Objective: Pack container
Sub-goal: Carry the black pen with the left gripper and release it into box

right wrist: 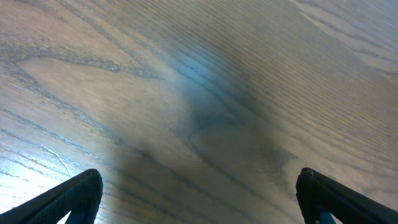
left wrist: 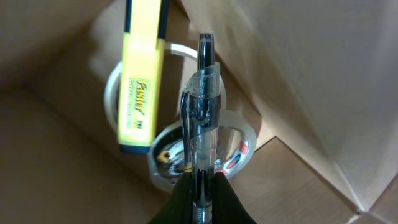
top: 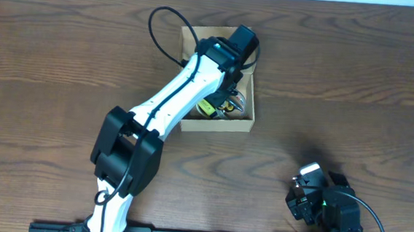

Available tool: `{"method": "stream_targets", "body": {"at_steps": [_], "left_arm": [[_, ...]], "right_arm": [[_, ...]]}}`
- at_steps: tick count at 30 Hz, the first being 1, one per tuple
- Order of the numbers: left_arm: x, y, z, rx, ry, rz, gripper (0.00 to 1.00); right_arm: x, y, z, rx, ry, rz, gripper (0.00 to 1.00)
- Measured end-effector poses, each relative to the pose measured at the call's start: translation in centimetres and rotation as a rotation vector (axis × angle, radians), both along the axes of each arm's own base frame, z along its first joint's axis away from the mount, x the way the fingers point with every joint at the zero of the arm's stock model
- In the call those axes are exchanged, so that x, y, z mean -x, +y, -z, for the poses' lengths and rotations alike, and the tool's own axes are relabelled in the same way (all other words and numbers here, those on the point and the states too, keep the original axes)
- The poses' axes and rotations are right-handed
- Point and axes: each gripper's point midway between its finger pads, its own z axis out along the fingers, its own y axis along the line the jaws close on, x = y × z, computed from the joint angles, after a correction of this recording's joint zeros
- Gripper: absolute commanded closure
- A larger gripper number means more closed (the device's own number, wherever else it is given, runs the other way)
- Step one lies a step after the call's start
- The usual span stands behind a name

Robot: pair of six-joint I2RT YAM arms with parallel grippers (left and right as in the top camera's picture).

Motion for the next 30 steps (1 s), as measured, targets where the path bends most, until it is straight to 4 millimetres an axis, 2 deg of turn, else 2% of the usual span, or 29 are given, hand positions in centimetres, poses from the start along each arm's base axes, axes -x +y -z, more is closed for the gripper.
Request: {"method": "stream_targets", "body": {"at_steps": [6,14,15,16,19,30], "left_arm": [[-0.1,-0.2,1.1,0.005,0.007,-0.158,0.9],[-0.3,0.1,1.9,0.001,0.009,-0.294,0.84],[-0.3,0.2,2.0,0.001,0.01,-0.304,0.83],[-0.3,0.2,2.1,0.001,0.009,-0.316,0.75],[-0.4,0.3,2.0,-0.001,0.005,-0.334,0.65],[-0.7,0.3,2.0,0.001,-0.008,-0.355,0.56]], "right_arm": [[0.0,0.0,0.0,0.0,0.0,0.0,0.01],[0.0,0.0,0.0,0.0,0.0,0.0,0.01],[0.0,0.0,0.0,0.0,0.0,0.0,0.01],[0.0,0.0,0.0,0.0,0.0,0.0,0.01],[0.0,0.0,0.0,0.0,0.0,0.0,0.01],[0.0,0.0,0.0,0.0,0.0,0.0,0.01]]}}
